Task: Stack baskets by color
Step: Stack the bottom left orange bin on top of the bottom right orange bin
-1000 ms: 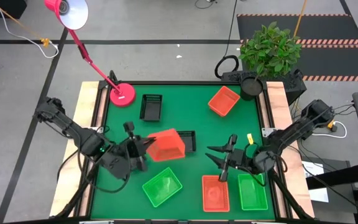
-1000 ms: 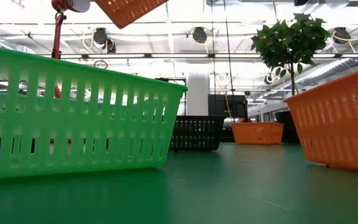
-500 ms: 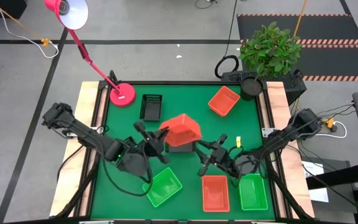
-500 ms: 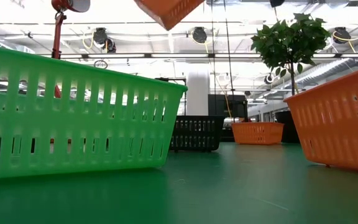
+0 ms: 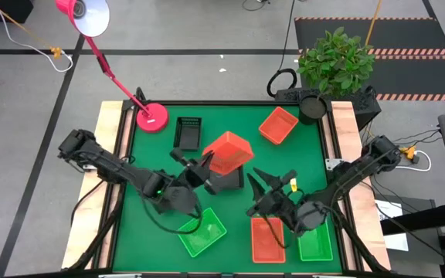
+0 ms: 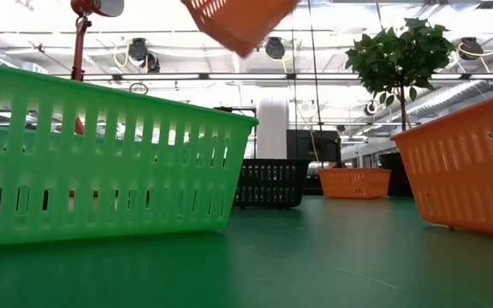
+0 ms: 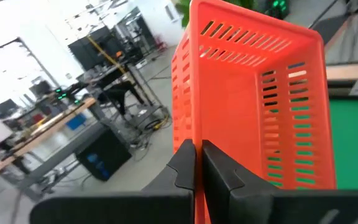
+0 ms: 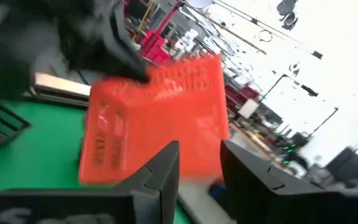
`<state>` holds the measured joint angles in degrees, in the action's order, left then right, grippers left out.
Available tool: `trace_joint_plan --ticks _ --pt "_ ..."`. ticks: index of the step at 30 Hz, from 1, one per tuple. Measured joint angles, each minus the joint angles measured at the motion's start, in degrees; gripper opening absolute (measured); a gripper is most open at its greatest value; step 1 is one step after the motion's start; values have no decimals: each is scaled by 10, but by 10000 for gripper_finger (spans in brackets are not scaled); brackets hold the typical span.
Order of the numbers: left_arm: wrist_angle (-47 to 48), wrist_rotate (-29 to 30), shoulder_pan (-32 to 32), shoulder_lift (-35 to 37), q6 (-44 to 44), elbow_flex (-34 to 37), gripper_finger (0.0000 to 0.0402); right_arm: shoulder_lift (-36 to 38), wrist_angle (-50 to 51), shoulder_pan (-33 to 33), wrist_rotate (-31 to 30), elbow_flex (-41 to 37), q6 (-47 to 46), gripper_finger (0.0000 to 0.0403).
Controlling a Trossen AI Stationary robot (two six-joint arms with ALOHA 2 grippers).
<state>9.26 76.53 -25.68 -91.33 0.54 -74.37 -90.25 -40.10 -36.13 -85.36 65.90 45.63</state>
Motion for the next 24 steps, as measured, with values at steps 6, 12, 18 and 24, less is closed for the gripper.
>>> trace_joint_plan --ticks 6,12,18,24 --pt "-31 -1 23 -31 -10 0 7 0 109 47 -4 43 -12 110" --pt "-47 -4 26 -32 -31 0 12 1 117 105 1 43 -1 110" --pt "-44 -5 26 -32 -47 0 7 1 117 135 38 22 -34 109" --pt "-43 -6 25 -32 -50 0 16 1 118 149 58 6 -78 100"
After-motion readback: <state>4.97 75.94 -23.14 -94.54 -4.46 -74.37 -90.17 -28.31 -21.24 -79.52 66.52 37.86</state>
